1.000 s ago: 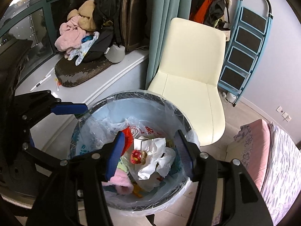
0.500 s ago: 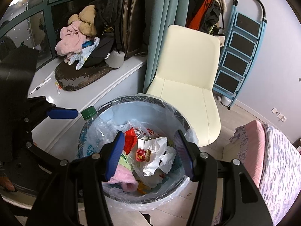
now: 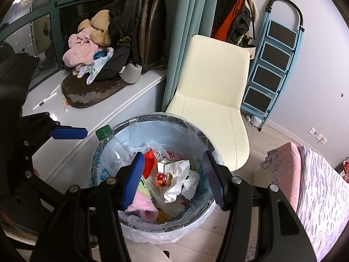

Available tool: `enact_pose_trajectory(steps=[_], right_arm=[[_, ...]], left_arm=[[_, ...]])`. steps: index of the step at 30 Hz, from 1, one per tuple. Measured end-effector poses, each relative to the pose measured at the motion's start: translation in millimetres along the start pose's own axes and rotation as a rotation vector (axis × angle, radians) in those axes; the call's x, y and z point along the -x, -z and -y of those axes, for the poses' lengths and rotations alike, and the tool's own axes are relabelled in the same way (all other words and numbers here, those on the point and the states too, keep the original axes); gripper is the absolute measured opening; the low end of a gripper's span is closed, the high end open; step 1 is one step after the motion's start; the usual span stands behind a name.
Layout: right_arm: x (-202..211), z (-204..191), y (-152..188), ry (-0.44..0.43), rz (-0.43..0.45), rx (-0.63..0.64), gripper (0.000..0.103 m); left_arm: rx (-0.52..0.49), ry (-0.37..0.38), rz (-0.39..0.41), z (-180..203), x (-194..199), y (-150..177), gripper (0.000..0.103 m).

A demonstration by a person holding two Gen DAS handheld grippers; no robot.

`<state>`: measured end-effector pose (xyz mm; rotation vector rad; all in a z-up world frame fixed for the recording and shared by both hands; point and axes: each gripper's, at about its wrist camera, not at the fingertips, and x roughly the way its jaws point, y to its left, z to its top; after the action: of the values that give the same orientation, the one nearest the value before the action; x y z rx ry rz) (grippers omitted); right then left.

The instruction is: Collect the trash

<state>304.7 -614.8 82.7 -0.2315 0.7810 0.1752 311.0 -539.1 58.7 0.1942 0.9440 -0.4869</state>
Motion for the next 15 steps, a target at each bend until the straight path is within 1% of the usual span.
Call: enact_pose_trajectory(steps=[2, 6, 12, 15], right_arm=[[2.5, -0.9, 0.8, 0.005, 0.005, -0.003, 0.054], [4.2, -3.2, 0.4, 0.007, 0.013, -0.006, 0.054], [6.3, -10.7, -1.1, 0.001, 0.023, -0.002, 0.054], [7.5, -14.2, -1.3, -0.001, 0.024, 0.002, 0.054]], left_arm=[[0.015, 0.015, -0.024, -3.5, -2.2, 0.6, 0.095], [0.037, 0.002, -0.044, -9.9, -2.3, 4.6, 0.097], [0.058, -0.021, -0.051, -19.8, 1.7, 9.5, 0.097], [0.069, -0.018, -0.052, -23.6, 3.9, 12.2, 0.097]])
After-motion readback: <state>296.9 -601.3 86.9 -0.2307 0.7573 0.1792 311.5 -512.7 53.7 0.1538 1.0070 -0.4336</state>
